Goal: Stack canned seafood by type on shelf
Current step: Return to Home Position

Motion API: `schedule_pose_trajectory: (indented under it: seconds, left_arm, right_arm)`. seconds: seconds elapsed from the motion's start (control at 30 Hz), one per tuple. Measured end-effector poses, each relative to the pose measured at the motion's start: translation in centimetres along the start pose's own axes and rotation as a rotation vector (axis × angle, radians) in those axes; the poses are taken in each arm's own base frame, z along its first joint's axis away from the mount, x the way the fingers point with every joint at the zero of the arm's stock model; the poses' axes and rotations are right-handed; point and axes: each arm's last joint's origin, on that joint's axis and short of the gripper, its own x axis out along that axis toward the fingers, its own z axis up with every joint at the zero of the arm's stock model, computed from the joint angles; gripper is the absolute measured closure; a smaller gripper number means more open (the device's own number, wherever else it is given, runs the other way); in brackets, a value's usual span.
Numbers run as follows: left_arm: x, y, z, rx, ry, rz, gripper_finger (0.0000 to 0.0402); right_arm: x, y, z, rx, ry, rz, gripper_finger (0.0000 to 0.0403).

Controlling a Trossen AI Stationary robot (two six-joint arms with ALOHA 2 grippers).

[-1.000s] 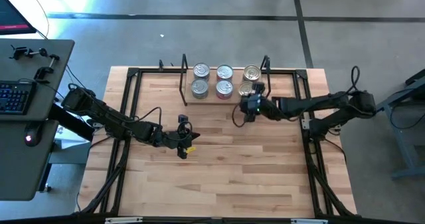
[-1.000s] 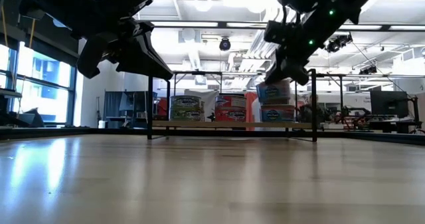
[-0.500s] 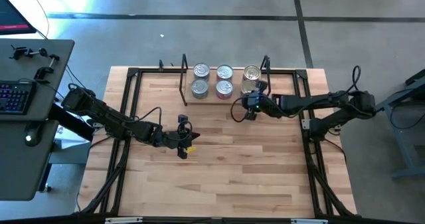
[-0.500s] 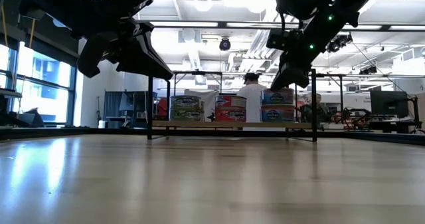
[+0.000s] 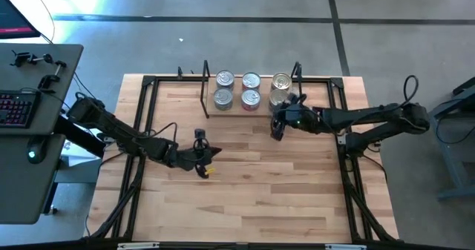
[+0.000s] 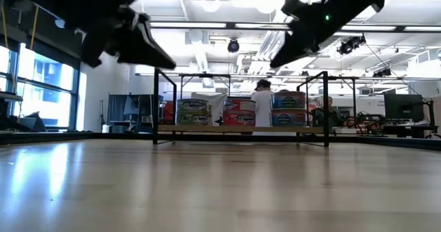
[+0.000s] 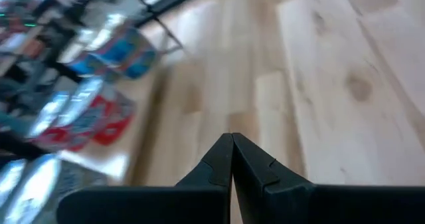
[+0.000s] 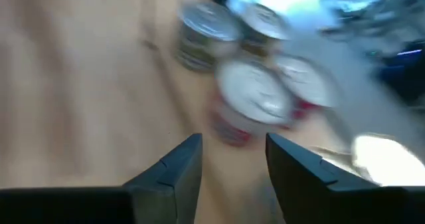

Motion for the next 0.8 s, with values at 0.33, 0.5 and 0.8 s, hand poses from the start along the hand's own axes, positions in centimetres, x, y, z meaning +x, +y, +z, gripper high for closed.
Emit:
schedule_pose_trajectory:
  seconds: [0.33,0.5,0.8]
  left_arm:
    - [-5.0,2.7,1.4,-0.142,-0.074,0.113,0.0402]
    - [-7.2,3.7,1.0,-0.193,-0.071,0.086,0.0402]
    - [-8.9,4.5,1.0,-0.247,-0.112,0.060,0.0402]
  right_arm:
    - [-2.4,4.0,0.8,0.052,-0.103,0.293,0.0245]
    - [-5.5,4.8,1.3,0.034,-0.193,0.245,0.0245]
    - [-11.0,3.0,1.2,0.136,-0.273,0.328,0.0245]
